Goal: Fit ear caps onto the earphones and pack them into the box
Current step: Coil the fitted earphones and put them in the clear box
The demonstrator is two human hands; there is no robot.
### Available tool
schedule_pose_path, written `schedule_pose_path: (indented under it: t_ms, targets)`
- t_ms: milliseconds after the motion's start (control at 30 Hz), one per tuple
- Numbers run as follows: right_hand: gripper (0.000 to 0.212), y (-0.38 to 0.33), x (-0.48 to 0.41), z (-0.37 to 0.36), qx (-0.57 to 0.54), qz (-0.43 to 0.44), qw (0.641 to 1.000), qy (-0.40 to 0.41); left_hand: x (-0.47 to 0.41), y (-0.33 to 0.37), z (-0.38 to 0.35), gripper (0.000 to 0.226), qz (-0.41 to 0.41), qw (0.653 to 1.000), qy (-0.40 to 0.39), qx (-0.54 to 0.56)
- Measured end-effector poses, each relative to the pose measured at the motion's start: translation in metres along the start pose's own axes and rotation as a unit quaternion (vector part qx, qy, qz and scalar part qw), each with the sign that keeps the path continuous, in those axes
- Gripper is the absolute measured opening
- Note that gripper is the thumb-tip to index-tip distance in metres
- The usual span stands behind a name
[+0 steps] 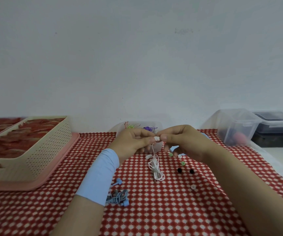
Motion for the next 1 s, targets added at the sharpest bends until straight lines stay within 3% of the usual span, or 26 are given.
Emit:
schedule_pose_path:
  t_ms: [133, 267, 600, 733, 833, 933, 1000]
  targets:
    - [0.034, 0.005, -0.003, -0.003, -0.008, -0.018, 1.0, 0.006, 0.0, 0.002, -0.003, 0.008, -0.009, 1.0, -0.013, 0.002]
    - [0.018, 0.005, -0.003, -0.001, 0.021, 0.0, 1.0, 0.016, 0.001, -0.001, -0.003, 0.008, -0.014, 1.0, -0.006, -0.006]
    - [0.01, 0.001, -0.001, -0.007, 0.035, 0.008, 0.999, 0.032, 0.001, -0.002, 0.0, 0.007, -0.006, 1.0, -0.017, -0.019]
    - [0.022, 0.002, -0.002, -0.006, 0.131, -0.007, 0.99, 0.059, 0.0, -0.003, 0.009, 0.008, -0.007, 0.997, 0.02, -0.079]
    - [0.045, 0.004, 0.0, -0.015, 0.337, -0.038, 0.939, 0.053, -0.001, 0.0, 0.015, 0.015, -0.028, 0.995, 0.049, -0.08]
    - [0.044, 0.007, 0.008, -0.036, 0.498, -0.074, 0.864, 0.013, -0.001, 0.0, 0.017, 0.027, -0.055, 0.99, 0.042, -0.122]
    - [0.048, 0.012, 0.008, -0.045, 0.56, -0.068, 0.825, 0.031, -0.001, -0.001, 0.019, 0.026, -0.064, 0.986, 0.039, -0.146]
Point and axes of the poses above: each hand's wrist, its own x-axis away from the middle knuckle, its own z-axis out of the back of the hand, y = z × x, the point moved 4 cm from there along -x, towards the middle knuckle, and after that the axes turned 7 degrees about y, right-handed, at the moved point
